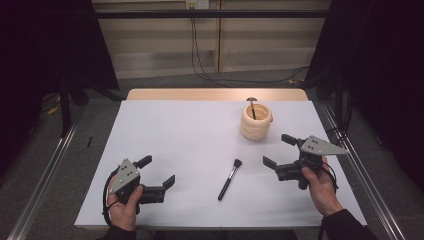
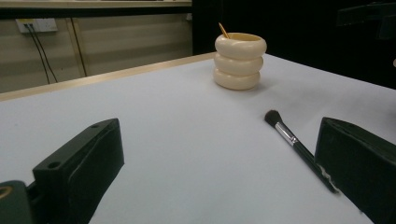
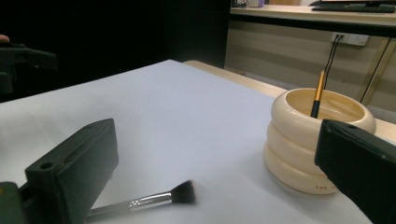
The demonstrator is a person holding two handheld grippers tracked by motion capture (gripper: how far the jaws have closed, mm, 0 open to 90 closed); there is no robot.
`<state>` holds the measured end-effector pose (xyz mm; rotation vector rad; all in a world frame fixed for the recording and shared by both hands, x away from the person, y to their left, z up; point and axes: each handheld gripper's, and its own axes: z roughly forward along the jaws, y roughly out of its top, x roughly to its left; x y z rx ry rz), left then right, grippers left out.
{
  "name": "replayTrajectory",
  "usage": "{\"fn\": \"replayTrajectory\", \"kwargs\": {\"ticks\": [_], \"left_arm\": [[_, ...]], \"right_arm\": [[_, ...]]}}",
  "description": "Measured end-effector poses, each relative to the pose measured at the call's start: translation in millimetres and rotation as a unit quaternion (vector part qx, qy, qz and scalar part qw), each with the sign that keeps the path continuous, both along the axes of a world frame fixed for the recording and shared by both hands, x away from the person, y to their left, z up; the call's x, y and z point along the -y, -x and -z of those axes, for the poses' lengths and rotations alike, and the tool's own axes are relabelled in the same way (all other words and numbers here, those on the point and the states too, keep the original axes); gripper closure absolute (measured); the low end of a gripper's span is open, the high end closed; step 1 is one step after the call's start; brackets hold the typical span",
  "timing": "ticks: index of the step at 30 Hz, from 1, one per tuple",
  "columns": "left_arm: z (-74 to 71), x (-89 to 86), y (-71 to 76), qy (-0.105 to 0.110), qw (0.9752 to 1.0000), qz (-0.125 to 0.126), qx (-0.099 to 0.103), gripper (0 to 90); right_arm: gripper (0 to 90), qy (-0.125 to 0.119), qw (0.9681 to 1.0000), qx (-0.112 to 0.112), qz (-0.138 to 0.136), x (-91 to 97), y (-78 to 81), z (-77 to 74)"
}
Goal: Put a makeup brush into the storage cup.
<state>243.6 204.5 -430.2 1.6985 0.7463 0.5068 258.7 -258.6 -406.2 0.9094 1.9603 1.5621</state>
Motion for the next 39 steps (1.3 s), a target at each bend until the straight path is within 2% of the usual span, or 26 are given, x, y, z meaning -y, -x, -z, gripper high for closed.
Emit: {"fn": "replayTrajectory", "kwargs": {"ticks": [4, 8, 10, 13, 15, 18, 20, 24, 29, 34, 35, 38, 39], "left_arm": [[0.0, -0.6, -0.5, -0.002, 1.0000, 0.002, 0.001, 1.1], [0.2, -0.1, -0.3, -0.003, 1.0000, -0.002, -0.002, 1.1], [0.1, -0.1, -0.3, -0.003, 1.0000, -0.002, -0.001, 1.1], [0.1, 0.4, -0.3, -0.003, 1.0000, -0.002, -0.001, 1.1], [0.2, -0.1, -0.5, -0.005, 1.0000, -0.003, -0.001, 1.1], [0.2, -0.4, -0.6, -0.005, 1.0000, -0.003, 0.000, 1.1], [0.3, -0.1, -0.8, -0.004, 1.0000, -0.003, -0.001, 1.0], [-0.2, -0.4, -0.9, -0.006, 1.0000, 0.001, 0.006, 1.0], [0.4, -1.5, -1.9, -0.004, 1.0000, -0.002, 0.002, 1.1], [0.5, -1.2, -2.2, -0.007, 1.0000, -0.004, 0.002, 1.1], [0.5, -1.2, -2.1, -0.008, 1.0000, -0.004, 0.001, 1.1], [0.7, -1.2, -2.2, -0.006, 1.0000, -0.006, 0.001, 1.1], [0.7, -1.2, -2.3, -0.006, 1.0000, -0.006, 0.001, 1.1]], "right_arm": [[0.0, 0.005, 0.9998, -0.015, -0.012, -4.5, -8.8, -0.4], [0.9, 0.009, 0.9999, -0.006, -0.008, -7.8, -11.7, -3.5], [2.4, 0.008, 0.9998, -0.004, -0.018, -10.3, -12.8, -5.5], [3.3, -0.003, 0.9987, -0.003, -0.051, -12.7, -14.1, -7.6], [4.5, 0.004, 0.9988, -0.003, -0.049, -16.4, -14.5, -8.5], [5.4, 0.006, 0.9977, -0.007, -0.067, -20.6, -16.9, -8.9], [7.0, 0.009, 0.9973, -0.016, -0.072, -23.5, -18.4, -8.9], [4.6, 0.024, 0.9958, -0.032, -0.083, -28.9, -24.0, -9.6], [4.9, 0.047, 0.9913, -0.070, -0.101, -33.5, -34.0, -9.8], [8.6, 0.073, 0.9864, -0.088, -0.118, -36.9, -40.7, -9.4], [9.1, 0.081, 0.9855, -0.092, -0.117, -38.1, -42.8, -8.1], [10.0, 0.083, 0.9842, -0.112, -0.110, -38.8, -47.8, -4.3], [10.1, 0.087, 0.9825, -0.122, -0.110, -39.4, -49.7, -2.2]]}}
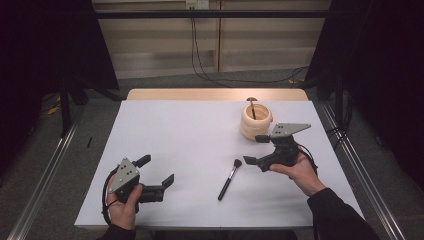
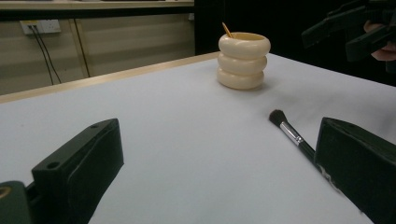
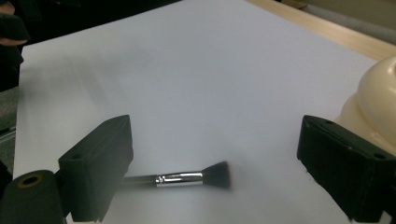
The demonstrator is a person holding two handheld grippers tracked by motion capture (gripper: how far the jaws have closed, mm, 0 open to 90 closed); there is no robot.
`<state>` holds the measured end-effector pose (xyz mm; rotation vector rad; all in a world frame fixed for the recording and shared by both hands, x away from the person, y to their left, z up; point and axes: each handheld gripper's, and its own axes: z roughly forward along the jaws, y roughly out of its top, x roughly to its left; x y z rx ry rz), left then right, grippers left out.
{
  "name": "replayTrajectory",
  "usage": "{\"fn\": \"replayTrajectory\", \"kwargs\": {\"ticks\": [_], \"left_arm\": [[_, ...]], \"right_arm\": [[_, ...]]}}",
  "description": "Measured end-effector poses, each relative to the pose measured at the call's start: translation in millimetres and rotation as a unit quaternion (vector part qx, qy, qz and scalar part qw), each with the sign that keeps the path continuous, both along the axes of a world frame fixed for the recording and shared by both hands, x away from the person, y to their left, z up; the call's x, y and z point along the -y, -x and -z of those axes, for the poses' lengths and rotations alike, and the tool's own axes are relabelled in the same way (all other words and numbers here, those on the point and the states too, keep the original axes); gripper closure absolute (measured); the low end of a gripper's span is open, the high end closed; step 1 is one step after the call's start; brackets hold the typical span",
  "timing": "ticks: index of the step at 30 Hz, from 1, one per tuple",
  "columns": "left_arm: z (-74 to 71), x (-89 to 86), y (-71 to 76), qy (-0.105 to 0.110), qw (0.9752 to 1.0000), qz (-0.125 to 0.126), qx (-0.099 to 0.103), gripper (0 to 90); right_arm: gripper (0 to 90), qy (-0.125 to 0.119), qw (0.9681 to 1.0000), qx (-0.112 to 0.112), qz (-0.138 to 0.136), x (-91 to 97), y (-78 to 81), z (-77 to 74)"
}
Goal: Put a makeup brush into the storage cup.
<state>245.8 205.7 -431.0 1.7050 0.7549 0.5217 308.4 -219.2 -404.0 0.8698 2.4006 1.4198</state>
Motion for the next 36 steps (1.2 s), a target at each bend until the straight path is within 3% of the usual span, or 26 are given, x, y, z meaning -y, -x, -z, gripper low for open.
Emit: {"fn": "replayTrajectory", "kwargs": {"ticks": [8, 14, 19, 21, 22, 26, 27, 30, 35, 36], "left_arm": [[0.2, -0.4, -0.4, 0.000, 1.0000, 0.002, 0.000, 1.1], [0.3, -0.1, -0.4, -0.003, 1.0000, 0.003, -0.002, 1.1], [0.5, 0.1, -0.5, -0.003, 1.0000, 0.003, -0.002, 1.1], [0.6, 0.3, -0.7, -0.003, 1.0000, 0.004, -0.003, 1.1], [0.8, 0.3, -0.9, -0.003, 1.0000, 0.006, -0.003, 1.1], [0.9, 0.4, -0.6, -0.002, 1.0000, 0.007, -0.003, 1.2], [0.8, 0.2, -0.6, -0.003, 1.0000, 0.005, -0.003, 1.2], [0.9, 0.5, -0.6, -0.002, 1.0000, 0.005, -0.003, 1.2], [0.9, 0.5, -0.6, -0.003, 1.0000, 0.006, -0.003, 1.2], [0.9, 0.5, -0.6, -0.003, 1.0000, 0.005, -0.003, 1.2]], "right_arm": [[4.2, 0.037, 0.9983, -0.022, -0.040, -12.2, -7.7, 6.4], [8.4, 0.059, 0.9948, -0.042, -0.073, -19.5, -16.3, 7.5], [15.9, 0.085, 0.9869, -0.066, -0.120, -27.0, -18.7, 11.2], [21.4, 0.101, 0.9815, -0.078, -0.143, -30.9, -19.8, 13.3], [25.0, 0.103, 0.9772, -0.093, -0.161, -33.4, -20.8, 14.6], [29.3, 0.126, 0.9678, -0.108, -0.189, -41.6, -24.2, 18.0], [29.3, 0.126, 0.9680, -0.108, -0.188, -42.4, -24.3, 18.6], [29.1, 0.148, 0.9614, -0.113, -0.203, -46.6, -27.0, 20.3], [28.8, 0.167, 0.9567, -0.115, -0.209, -52.9, -28.3, 21.2], [28.8, 0.174, 0.9541, -0.114, -0.215, -53.7, -29.1, 21.6]]}}
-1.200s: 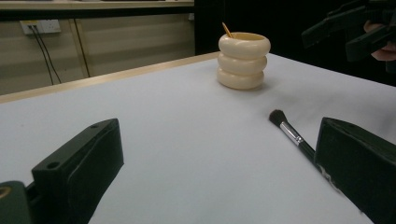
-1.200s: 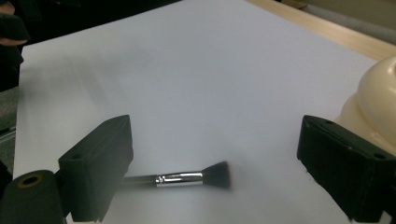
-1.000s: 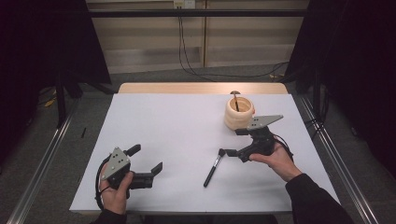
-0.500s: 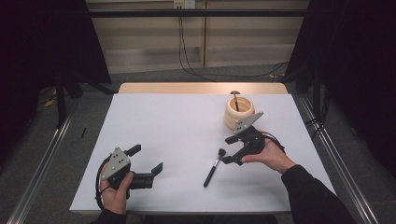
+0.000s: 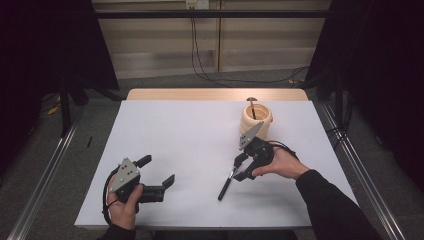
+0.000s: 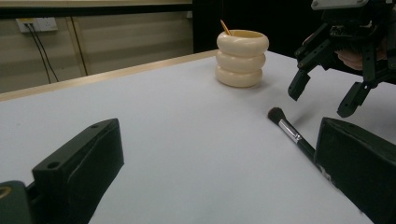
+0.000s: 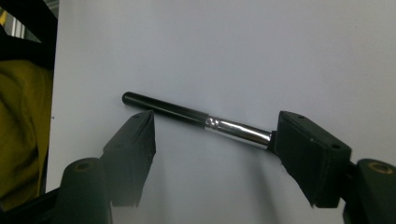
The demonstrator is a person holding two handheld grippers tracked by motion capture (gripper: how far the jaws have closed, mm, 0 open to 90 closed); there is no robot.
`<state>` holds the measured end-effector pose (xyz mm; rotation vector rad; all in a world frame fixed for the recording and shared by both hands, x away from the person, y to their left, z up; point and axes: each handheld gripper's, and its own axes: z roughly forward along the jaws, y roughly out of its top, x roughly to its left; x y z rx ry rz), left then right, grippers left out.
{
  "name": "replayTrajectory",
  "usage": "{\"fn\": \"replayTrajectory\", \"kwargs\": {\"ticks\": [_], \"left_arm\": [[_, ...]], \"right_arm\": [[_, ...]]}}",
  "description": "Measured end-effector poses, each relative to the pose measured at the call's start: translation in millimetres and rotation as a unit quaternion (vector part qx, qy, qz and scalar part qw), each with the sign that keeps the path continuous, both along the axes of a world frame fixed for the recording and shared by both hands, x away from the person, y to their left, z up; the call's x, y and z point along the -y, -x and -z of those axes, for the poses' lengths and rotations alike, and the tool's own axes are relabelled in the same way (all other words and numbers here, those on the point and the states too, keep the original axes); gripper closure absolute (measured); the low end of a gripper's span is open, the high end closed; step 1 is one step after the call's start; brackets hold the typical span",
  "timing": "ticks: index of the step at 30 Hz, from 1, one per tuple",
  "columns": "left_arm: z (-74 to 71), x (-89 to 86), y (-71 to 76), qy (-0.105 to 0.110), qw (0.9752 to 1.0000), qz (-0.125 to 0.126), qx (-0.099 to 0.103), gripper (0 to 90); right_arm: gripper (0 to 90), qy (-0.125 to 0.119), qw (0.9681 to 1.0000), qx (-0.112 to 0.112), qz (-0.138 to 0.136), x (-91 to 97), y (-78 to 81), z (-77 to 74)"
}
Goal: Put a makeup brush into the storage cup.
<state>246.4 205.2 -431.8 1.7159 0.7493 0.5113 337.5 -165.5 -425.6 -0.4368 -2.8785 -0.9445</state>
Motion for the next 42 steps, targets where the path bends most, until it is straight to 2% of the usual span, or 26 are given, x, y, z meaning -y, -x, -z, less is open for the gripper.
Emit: {"fn": "replayTrajectory", "kwargs": {"ticks": [3, 4, 5, 8, 10, 16, 20, 24, 28, 30, 36, 37, 38, 39, 42], "left_arm": [[0.0, 0.1, 0.2, 0.000, 1.0000, 0.001, 0.000, 1.2], [0.0, 0.1, 0.1, 0.001, 1.0000, 0.003, 0.000, 1.2], [0.0, 0.2, 0.2, 0.000, 1.0000, 0.001, 0.000, 1.2], [0.0, 0.1, -0.1, 0.000, 1.0000, 0.001, 0.000, 1.2], [0.0, -0.2, 0.0, 0.000, 1.0000, 0.001, 0.000, 1.2], [0.0, -0.2, -0.1, 0.000, 1.0000, 0.001, 0.000, 1.2], [0.2, 0.2, -0.3, 0.001, 1.0000, 0.001, 0.000, 1.2], [0.4, -0.3, -0.7, 0.000, 1.0000, 0.003, 0.000, 1.2], [0.1, -0.2, -0.1, 0.002, 1.0000, 0.004, 0.001, 1.2], [0.0, -0.3, -0.1, 0.000, 1.0000, 0.003, 0.001, 1.2], [0.5, 0.2, -0.5, 0.002, 1.0000, 0.006, -0.001, 1.2], [0.6, 0.4, -0.8, 0.002, 0.9999, 0.010, 0.000, 1.2], [0.5, 0.8, -0.4, 0.002, 1.0000, 0.007, 0.000, 1.2], [0.3, 0.7, -0.2, -0.001, 1.0000, 0.006, 0.001, 1.2], [0.6, 0.4, -0.5, 0.003, 1.0000, 0.004, -0.001, 1.2]], "right_arm": [[28.8, 0.022, 0.9997, 0.006, -0.008, -4.4, -0.6, 0.9], [28.4, 0.031, 0.9995, 0.000, -0.006, -5.6, -0.8, 0.4], [28.4, 0.034, 0.9993, 0.000, -0.014, -6.1, -1.9, 0.4], [26.4, 0.052, 0.9986, 0.002, -0.011, -9.3, -3.8, 0.4], [23.4, 0.074, 0.9971, -0.003, -0.017, -11.6, -5.0, -0.4], [14.8, 0.102, 0.9944, 0.003, -0.024, -18.1, -7.7, -0.7], [12.6, 0.113, 0.9926, 0.018, -0.042, -23.9, -9.6, 3.1], [18.6, 0.120, 0.9912, 0.013, -0.054, -30.0, -8.2, 5.3], [25.6, 0.129, 0.9886, 0.020, -0.076, -37.0, -8.3, 9.0], [28.6, 0.125, 0.9885, 0.020, -0.083, -39.2, -9.1, 9.4], [33.0, 0.129, 0.9869, 0.025, -0.094, -46.2, -8.2, 12.9], [33.9, 0.128, 0.9860, 0.026, -0.103, -47.4, -8.9, 14.5], [34.1, 0.139, 0.9852, 0.022, -0.097, -48.5, -7.2, 15.2], [34.4, 0.134, 0.9850, 0.030, -0.104, -49.3, -8.4, 16.8], [36.5, 0.129, 0.9851, 0.036, -0.108, -50.5, -8.1, 17.5]]}}
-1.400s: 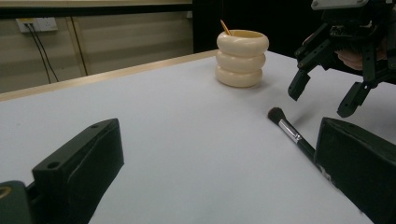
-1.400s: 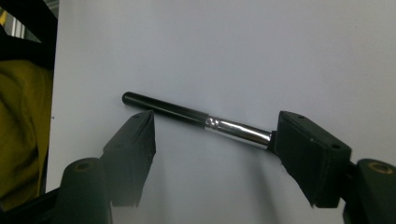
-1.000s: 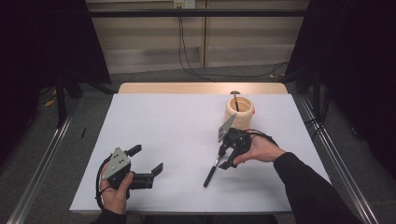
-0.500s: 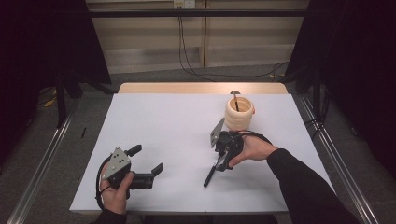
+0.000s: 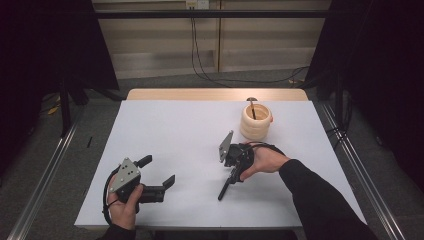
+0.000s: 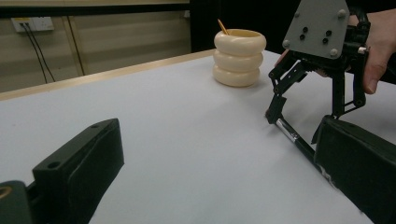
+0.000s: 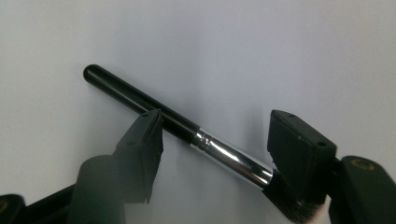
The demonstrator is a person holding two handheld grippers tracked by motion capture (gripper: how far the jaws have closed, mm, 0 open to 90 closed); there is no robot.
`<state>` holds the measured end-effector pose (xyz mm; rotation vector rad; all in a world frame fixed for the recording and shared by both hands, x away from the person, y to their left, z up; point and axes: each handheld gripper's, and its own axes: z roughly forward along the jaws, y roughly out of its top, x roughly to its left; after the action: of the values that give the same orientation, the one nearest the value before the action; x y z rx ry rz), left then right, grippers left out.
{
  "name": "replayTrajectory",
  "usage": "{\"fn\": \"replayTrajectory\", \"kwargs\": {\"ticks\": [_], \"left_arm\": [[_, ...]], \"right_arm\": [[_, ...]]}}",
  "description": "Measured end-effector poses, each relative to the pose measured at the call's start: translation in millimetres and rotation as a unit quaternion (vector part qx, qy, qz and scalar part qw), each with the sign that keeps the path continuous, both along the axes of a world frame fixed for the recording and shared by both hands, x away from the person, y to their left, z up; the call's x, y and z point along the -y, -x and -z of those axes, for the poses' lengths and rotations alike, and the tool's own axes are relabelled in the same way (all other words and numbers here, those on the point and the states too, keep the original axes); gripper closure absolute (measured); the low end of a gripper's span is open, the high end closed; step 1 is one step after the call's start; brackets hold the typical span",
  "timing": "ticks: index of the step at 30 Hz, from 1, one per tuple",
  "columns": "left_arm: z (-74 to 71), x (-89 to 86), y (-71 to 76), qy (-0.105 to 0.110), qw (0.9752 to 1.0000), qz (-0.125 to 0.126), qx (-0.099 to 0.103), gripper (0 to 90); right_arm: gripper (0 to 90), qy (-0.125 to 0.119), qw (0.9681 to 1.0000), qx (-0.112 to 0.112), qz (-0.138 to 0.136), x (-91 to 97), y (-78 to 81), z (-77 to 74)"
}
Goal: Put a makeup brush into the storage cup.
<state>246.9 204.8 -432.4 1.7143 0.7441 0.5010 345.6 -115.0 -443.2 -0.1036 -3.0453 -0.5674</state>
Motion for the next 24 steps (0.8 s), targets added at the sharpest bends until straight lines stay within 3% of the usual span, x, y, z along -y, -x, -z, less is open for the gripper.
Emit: {"fn": "replayTrajectory", "kwargs": {"ticks": [5, 10, 16, 19, 22, 24], "left_arm": [[-0.2, 0.0, 0.2, 0.000, 1.0000, 0.000, 0.000, 1.0], [0.0, -0.5, -0.1, -0.002, 1.0000, -0.001, 0.001, 1.0], [0.0, -0.1, -0.3, -0.002, 1.0000, 0.004, 0.001, 1.1], [0.3, -0.2, -0.3, 0.000, 1.0000, 0.004, 0.000, 1.1], [0.2, -0.4, -0.3, -0.003, 1.0000, 0.002, 0.000, 1.1], [0.2, -0.3, -0.3, -0.002, 1.0000, 0.006, 0.000, 1.1]], "right_arm": [[39.3, 0.010, 0.9998, -0.002, -0.016, -0.9, 0.9, 5.6], [44.1, 0.014, 0.9998, -0.003, -0.011, 3.2, 0.4, 4.8], [56.3, 0.031, 0.9994, 0.003, -0.014, 8.7, -0.9, 8.4], [58.5, 0.031, 0.9995, -0.001, -0.007, 10.2, -0.8, 7.7], [66.9, 0.017, 0.9997, 0.004, -0.017, 12.2, -5.3, 8.8], [69.5, 0.020, 0.9997, 0.004, -0.013, 11.6, -5.5, 8.5]]}}
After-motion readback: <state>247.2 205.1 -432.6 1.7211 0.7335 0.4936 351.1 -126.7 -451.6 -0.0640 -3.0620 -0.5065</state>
